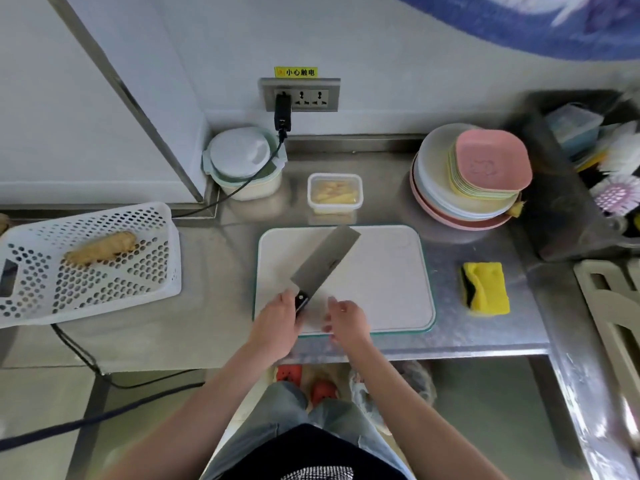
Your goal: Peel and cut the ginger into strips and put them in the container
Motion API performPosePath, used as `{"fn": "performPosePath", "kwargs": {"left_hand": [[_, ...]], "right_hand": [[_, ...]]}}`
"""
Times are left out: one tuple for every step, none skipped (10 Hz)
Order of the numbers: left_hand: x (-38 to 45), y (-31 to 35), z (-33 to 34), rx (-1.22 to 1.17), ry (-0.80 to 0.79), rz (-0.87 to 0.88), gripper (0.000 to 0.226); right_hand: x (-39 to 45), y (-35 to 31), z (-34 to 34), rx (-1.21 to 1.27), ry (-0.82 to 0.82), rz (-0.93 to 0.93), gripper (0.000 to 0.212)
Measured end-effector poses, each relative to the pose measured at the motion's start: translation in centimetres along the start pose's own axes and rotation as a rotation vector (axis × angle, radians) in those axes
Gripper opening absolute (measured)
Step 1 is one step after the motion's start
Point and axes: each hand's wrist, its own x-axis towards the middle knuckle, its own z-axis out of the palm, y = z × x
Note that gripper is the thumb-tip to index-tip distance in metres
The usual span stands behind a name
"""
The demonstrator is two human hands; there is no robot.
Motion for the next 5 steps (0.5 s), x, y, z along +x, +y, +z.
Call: {"fn": "performPosePath", "kwargs": {"left_hand": [[0.8,2.7,0.9,0.03,-0.157,0.106,0.039],[1.5,4.5,1.9,0.043,-0.308,0.207,0.057],[1.8,5.6,1.3,-0.008,-0.387,0.263,0.061],[0.9,5.8,0.0,0.021,-0.402,0.371,0.05],[1.2,4.5,-1.1,-0.069,-0.26,0.34,0.043]], "right_hand": [[0.1,0.0,1.3,0.016,-0.016,-0.063,0.034],[0.9,-0.2,-0.6,-0.067,0.141,-0.068,0.034],[1.9,1.1,-3.7,-0.129,0.268,-0.081,0.031],[1.8,2.9,-5.6,-0.201,0.377,-0.168,0.017],[2.1,3.1,-6.9,-0.373,0.491,-0.257,0.015]]}}
